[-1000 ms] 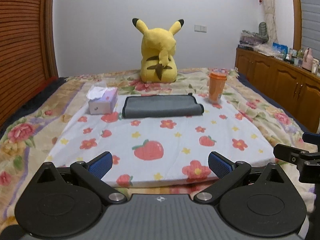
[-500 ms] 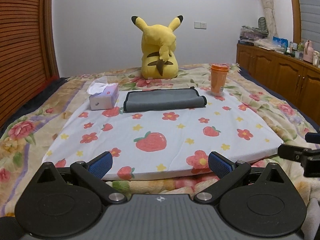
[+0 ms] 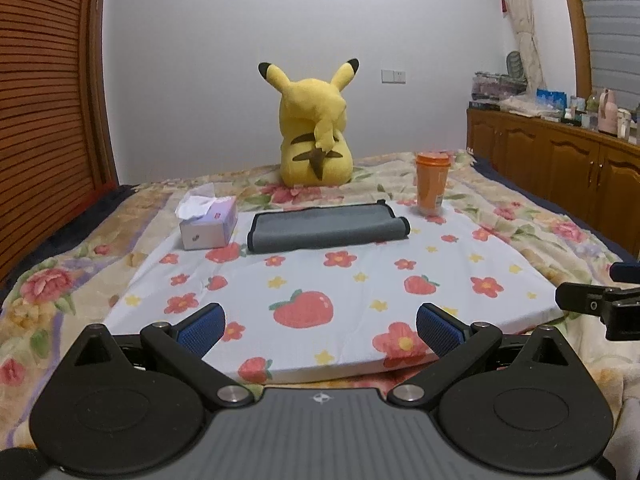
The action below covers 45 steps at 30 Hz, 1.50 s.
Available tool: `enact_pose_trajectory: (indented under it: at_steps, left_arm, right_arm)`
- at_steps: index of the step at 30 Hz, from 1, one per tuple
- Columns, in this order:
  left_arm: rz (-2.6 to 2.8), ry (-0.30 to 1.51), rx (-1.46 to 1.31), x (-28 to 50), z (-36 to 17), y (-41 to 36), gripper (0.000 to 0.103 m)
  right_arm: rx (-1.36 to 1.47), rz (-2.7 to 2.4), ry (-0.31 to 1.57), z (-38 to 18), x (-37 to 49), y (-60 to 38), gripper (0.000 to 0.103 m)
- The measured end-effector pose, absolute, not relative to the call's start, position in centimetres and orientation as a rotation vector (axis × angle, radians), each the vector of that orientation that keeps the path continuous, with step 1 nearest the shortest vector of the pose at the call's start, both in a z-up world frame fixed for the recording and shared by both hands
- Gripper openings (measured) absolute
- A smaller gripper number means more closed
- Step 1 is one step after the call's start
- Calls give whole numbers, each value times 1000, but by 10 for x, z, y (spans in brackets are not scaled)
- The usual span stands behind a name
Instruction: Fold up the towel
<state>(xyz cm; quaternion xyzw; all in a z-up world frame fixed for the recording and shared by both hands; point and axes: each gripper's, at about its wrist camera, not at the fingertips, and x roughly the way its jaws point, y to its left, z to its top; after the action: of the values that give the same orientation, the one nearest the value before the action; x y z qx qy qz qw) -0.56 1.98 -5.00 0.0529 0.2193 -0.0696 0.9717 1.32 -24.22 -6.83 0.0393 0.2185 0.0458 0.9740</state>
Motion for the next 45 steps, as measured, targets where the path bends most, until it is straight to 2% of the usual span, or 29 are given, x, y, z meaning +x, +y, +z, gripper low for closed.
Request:
enact_pose_trajectory:
  at_steps: [26,45]
  left_arm:
    - [-124,363,68,-11,-36,23,103]
    - [-121,367,65,-10,-37,25,103]
  right_arm:
    - [94,66,296,-58,3,-249,103]
    - [94,64,291,-58,2,-252,103]
